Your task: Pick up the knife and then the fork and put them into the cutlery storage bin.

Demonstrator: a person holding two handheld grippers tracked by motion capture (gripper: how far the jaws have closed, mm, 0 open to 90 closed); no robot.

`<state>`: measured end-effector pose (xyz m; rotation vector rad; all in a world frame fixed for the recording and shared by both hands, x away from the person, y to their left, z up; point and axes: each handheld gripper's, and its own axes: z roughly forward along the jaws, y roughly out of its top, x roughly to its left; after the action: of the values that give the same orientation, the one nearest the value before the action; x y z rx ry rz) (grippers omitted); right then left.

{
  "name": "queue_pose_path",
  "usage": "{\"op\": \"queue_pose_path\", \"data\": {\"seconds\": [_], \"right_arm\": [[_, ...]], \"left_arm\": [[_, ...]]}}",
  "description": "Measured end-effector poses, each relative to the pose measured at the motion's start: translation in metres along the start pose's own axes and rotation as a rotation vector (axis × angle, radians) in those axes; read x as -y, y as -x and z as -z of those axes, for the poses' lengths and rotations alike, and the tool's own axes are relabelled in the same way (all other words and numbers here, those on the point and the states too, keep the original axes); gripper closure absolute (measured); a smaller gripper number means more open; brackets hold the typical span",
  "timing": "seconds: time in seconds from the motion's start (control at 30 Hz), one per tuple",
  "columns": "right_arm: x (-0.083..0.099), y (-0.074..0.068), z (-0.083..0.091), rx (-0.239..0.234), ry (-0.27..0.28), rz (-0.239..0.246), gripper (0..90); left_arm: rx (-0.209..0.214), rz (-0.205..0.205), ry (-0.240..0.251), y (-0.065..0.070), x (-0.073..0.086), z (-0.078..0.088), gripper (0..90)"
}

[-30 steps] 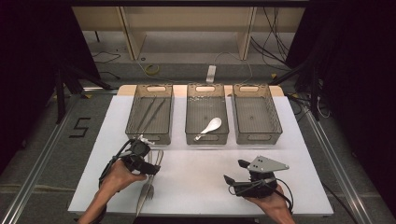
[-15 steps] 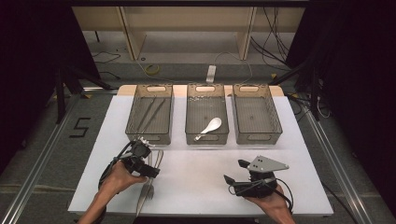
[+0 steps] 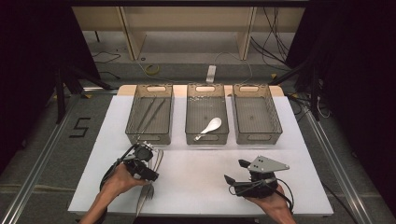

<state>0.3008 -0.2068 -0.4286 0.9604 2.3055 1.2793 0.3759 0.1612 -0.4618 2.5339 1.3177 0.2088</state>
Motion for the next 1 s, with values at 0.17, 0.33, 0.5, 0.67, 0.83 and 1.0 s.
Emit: {"op": "queue_pose_path", "data": {"seconds": [0.17,0.33,0.5,0.67,0.83,1.0], "right_arm": [[0.0,-0.0012,-0.0006,0.001,-0.003,0.007,26.8],[-0.0001,-0.001,-0.0008,0.004,-0.003,0.006,26.8],[-0.0002,-0.0017,-0.001,0.004,-0.01,0.011,26.8],[-0.0001,-0.0015,-0.0008,0.004,-0.008,0.011,26.8],[-0.0002,-0.0017,-0.0006,0.005,-0.006,0.013,26.8],[-0.0002,-0.0015,-0.0007,0.005,-0.007,0.012,26.9]], "left_arm": [[-0.016,-0.023,-0.033,0.0015,0.0006,-0.0031,36.6],[0.007,-0.025,-0.038,0.0022,0.0006,-0.0034,44.3],[0.014,-0.023,-0.039,0.0032,0.001,-0.0031,49.2],[0.025,-0.028,-0.042,0.0019,0.0016,-0.0022,54.3],[0.032,-0.021,-0.039,0.0006,0.0023,-0.0018,59.4],[0.036,-0.02,-0.046,-0.0012,0.0026,-0.0006,66.7]]}}
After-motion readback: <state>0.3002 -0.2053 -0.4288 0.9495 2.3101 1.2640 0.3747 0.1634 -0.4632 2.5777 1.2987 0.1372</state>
